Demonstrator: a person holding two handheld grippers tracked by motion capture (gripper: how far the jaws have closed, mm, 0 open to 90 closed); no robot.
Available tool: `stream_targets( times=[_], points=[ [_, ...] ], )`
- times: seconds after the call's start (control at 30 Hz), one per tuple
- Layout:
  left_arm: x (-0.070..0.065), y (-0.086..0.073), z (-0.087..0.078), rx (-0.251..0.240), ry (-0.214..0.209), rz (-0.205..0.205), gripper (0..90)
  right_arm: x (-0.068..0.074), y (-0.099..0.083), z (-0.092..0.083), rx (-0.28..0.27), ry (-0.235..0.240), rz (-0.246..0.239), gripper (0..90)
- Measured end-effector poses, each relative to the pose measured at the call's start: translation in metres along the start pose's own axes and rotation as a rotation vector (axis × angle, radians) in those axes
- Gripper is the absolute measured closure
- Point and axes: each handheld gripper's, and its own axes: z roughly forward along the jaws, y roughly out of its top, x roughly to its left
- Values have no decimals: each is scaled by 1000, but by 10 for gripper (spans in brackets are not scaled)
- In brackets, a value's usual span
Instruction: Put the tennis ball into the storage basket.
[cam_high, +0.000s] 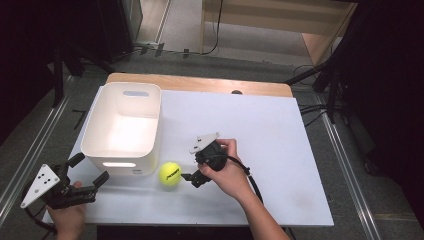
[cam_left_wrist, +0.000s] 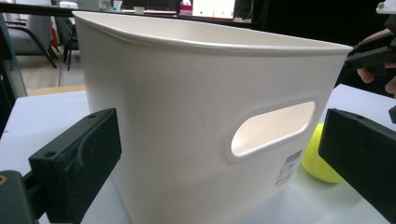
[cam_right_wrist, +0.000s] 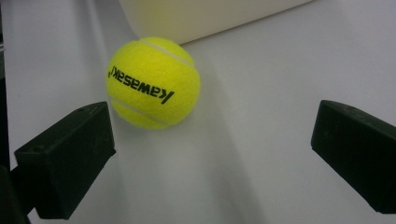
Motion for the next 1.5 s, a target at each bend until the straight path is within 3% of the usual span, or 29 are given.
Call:
stream_targets(
  times=[0.77,1.5],
  points=[
    [0,0,0,0,-2,-1,0,6,7,24,15,35,-3,0],
    [0,0,0,-1,-2,-3,0,14,12,43,54,73,-38,0]
  ],
)
